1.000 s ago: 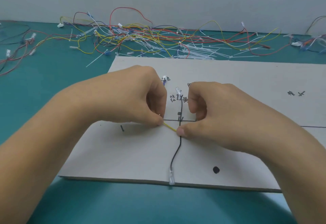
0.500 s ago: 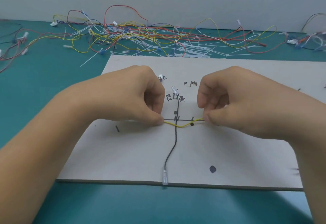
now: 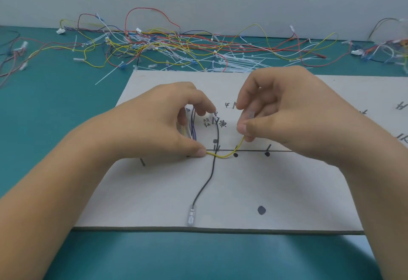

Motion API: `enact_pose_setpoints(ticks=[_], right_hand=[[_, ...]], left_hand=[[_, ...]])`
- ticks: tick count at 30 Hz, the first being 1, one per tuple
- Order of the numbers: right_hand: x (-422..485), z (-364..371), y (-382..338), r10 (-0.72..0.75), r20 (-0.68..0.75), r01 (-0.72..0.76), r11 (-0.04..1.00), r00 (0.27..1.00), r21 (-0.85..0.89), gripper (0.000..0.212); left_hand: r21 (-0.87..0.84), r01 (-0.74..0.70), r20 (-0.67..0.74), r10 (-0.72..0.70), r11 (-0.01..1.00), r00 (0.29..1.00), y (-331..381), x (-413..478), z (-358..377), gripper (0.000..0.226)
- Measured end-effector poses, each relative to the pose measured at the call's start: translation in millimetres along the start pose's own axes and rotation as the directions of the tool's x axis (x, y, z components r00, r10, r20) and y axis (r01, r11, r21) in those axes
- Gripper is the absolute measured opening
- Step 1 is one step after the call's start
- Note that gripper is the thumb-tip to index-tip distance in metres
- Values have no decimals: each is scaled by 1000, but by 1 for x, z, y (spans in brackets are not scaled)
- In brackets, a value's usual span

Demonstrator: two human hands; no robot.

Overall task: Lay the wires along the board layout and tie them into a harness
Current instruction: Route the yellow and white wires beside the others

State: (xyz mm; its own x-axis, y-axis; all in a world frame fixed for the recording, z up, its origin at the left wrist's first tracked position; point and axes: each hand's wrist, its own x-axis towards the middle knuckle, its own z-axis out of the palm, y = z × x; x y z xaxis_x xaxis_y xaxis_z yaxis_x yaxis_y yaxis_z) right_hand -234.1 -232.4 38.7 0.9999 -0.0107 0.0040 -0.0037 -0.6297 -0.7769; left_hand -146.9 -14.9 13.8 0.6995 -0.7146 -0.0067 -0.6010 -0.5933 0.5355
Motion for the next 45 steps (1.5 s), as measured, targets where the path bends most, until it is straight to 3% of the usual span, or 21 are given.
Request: enact_pose_setpoints(ticks=[10,17,23,25,32,35,40,45], right_hand=[[-2,-10,-3,6,19,-9,977,1000,211,27],[9,11,6,53,-108,-44,995,993,84,21],[17,27,-1,-211,-212,191,975,954,-113,22],[19,30,-1,-240,-236,212,968,942,-137,21],[34,41,5,-169,-235,116,967,957,-226,21],[37,41,9,-115,-276,54,974,954,-220,17],[39,39,11,-70,-228,9,967,971,-256,9],[36,40,8,-53,-151,7,957,987,-292,23]], left_hand=[[13,-11,25,11,1000,1000,-3,1,2,54],[-1,28,1,-28,1000,1000,-2,2,4,54],[9,68,-24,-68,998,997,-1,3,4,62],[4,63,-18,-63,998,998,-2,3,3,57],[28,51,-10,-51,998,999,0,3,3,40],[24,58,-10,-58,998,998,2,2,3,44],[33,77,-18,-77,996,997,3,1,2,55],[57,77,-41,-75,995,996,1,0,2,57]])
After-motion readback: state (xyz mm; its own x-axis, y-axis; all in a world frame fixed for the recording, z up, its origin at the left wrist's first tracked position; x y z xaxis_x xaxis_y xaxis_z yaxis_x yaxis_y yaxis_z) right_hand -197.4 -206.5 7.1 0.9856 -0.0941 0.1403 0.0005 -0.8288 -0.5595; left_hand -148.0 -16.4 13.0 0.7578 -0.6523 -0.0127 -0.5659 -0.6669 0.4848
